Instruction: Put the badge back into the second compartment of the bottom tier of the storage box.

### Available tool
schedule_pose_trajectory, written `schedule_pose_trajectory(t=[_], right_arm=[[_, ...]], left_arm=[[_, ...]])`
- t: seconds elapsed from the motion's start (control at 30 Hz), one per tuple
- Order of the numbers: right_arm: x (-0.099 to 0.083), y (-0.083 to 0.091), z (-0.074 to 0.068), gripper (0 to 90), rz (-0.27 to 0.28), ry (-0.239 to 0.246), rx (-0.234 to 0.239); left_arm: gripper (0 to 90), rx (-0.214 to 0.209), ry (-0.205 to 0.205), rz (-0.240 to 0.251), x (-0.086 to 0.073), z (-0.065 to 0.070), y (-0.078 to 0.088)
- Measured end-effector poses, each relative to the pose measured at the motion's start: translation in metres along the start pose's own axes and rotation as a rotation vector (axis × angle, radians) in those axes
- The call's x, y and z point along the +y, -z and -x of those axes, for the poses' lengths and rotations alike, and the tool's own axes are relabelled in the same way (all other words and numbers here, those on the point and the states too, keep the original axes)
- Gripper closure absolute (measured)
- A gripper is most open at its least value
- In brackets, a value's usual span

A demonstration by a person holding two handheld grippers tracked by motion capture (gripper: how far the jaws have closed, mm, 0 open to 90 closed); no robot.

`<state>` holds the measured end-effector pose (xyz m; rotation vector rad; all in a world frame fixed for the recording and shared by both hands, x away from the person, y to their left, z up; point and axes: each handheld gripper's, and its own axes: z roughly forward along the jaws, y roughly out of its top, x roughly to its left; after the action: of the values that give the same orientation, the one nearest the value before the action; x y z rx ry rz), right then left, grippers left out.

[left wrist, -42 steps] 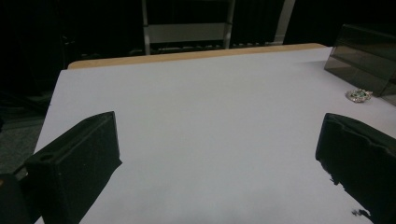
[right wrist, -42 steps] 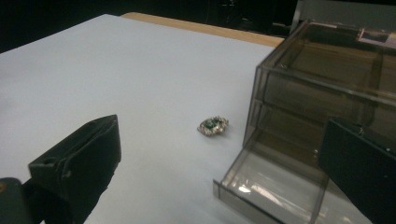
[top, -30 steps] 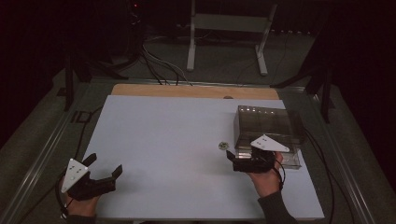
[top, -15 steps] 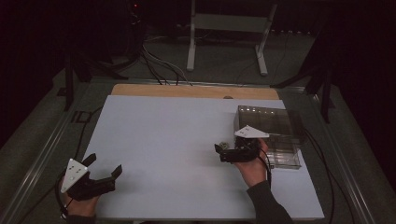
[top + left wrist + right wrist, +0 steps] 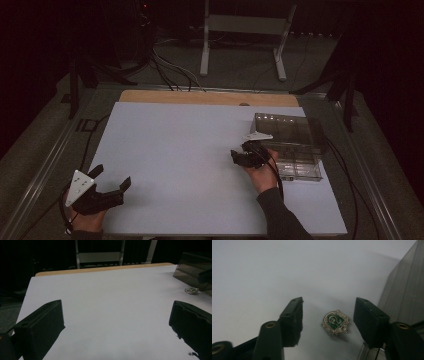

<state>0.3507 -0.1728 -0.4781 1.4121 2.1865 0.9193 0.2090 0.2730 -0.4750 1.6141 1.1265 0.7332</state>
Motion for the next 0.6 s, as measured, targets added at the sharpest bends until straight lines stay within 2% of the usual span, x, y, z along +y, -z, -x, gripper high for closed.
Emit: schedule_pose_trajectory(t=[0.2,0.6], right_arm=[[-0.002,-0.014,0.004,47.4,-0.059,-0.025,-0.029],[-0.004,-0.023,0.000,51.8,-0.105,-0.023,-0.071]], left_arm=[[0.5,-0.001,0.001,0.002,0.000,0.000,0.000],[0.6,-0.005,-0.001,0.002,0.000,0.001,0.000]])
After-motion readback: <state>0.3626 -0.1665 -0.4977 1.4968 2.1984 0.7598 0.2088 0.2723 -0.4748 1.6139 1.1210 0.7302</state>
